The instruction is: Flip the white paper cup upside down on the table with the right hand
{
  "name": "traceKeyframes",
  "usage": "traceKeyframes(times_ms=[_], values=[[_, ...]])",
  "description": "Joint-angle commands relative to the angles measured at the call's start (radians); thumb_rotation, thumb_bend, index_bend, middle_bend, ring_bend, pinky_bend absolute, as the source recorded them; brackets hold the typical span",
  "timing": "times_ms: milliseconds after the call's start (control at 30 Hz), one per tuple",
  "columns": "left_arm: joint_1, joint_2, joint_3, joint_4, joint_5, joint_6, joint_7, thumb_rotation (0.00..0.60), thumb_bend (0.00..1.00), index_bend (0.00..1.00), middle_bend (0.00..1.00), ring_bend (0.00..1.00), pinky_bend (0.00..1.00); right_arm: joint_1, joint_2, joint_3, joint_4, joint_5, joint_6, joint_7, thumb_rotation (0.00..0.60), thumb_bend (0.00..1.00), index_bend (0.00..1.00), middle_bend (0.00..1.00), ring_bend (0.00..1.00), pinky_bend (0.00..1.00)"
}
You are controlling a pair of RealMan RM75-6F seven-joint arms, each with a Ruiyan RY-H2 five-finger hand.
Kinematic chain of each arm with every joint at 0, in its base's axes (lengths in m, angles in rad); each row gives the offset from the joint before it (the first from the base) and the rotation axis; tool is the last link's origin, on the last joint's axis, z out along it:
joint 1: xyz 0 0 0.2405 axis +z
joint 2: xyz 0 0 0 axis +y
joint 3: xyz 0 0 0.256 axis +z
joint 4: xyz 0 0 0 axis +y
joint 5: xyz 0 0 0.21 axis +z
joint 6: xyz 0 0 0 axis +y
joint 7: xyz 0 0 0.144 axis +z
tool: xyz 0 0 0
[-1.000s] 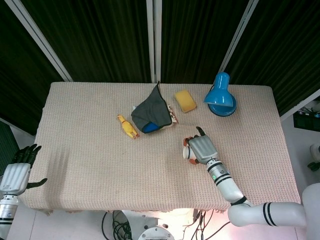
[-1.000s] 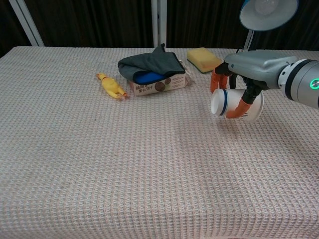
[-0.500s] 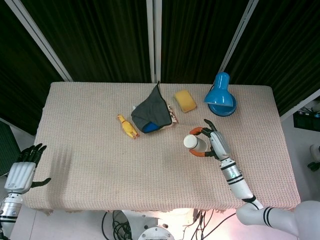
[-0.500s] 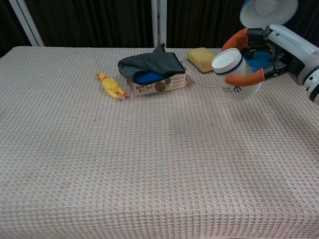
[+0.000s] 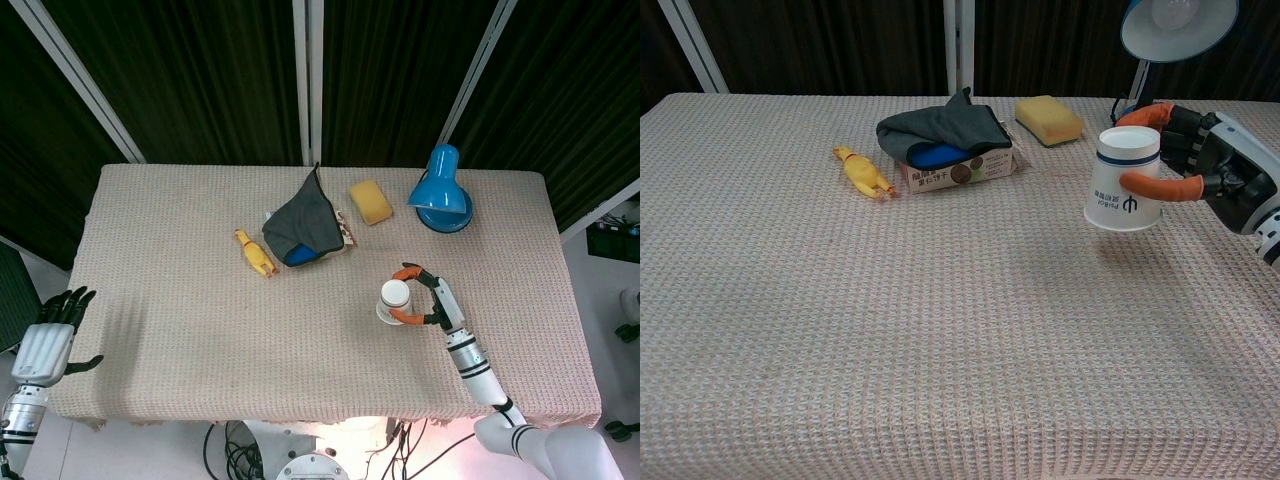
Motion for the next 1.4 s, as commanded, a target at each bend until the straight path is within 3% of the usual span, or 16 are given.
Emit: traceKeyframes(times_ms=[33,367,733,833,967,1100,1300,1400], values=[[0.0,-0.001,0.0,0.003,0.0,0.0,-0.002,0.6,0.08,0.04,0.01,0.0,0.09,-0.01,-0.038,-0.023,0.072,-0.034,0.0,-0.029,0.6,0.12,0.57,0.47,0.38,0.15],[-0.002,-0.007,0.003,0.013,0.001,-0.003,-0.008,0.6,0.08,0.04,0.01,0.0,0.09,-0.026,-0.081,-0.047,0.186,-0.059,-0.015,-0.059,0.6,0.11,0.57,0.47,0.37,0.15],[-0.005,-0.008,0.003,0.008,0.001,-0.007,-0.002,0.6,0.08,0.04,0.01,0.0,0.1,-0.045,-0.075,-0.06,0.214,-0.071,-0.017,-0.069,0.6,0.06,0.45,0.4,0.3,0.15],[-0.006,-0.006,0.003,0.003,0.004,-0.003,0.001,0.6,0.08,0.04,0.01,0.0,0.1,-0.051,-0.062,-0.072,0.213,-0.084,-0.007,-0.084,0.6,0.04,0.36,0.35,0.24,0.13],[-0.003,-0.001,0.003,-0.003,0.002,0.0,0.004,0.6,0.08,0.04,0.01,0.0,0.1,-0.059,-0.026,-0.096,0.199,-0.107,-0.004,-0.121,0.6,0.0,0.05,0.17,0.04,0.03],[-0.003,-0.001,0.005,-0.005,0.003,-0.001,0.005,0.6,0.08,0.04,0.01,0.0,0.1,-0.071,0.008,-0.098,0.165,-0.115,0.032,-0.174,0.6,0.0,0.0,0.04,0.0,0.0],[-0.003,0.001,0.003,-0.01,0.004,0.006,0.009,0.6,0.08,0.04,0.01,0.0,0.1,-0.106,0.095,-0.099,0.072,-0.135,0.144,-0.327,0.6,0.0,0.0,0.0,0.0,0.0],[-0.005,0.004,0.001,-0.015,0.002,0.003,0.012,0.6,0.08,0.04,0.01,0.0,0.1,-0.151,0.204,-0.1,-0.051,-0.119,0.152,-0.591,0.6,0.0,0.0,0.0,0.0,0.0]])
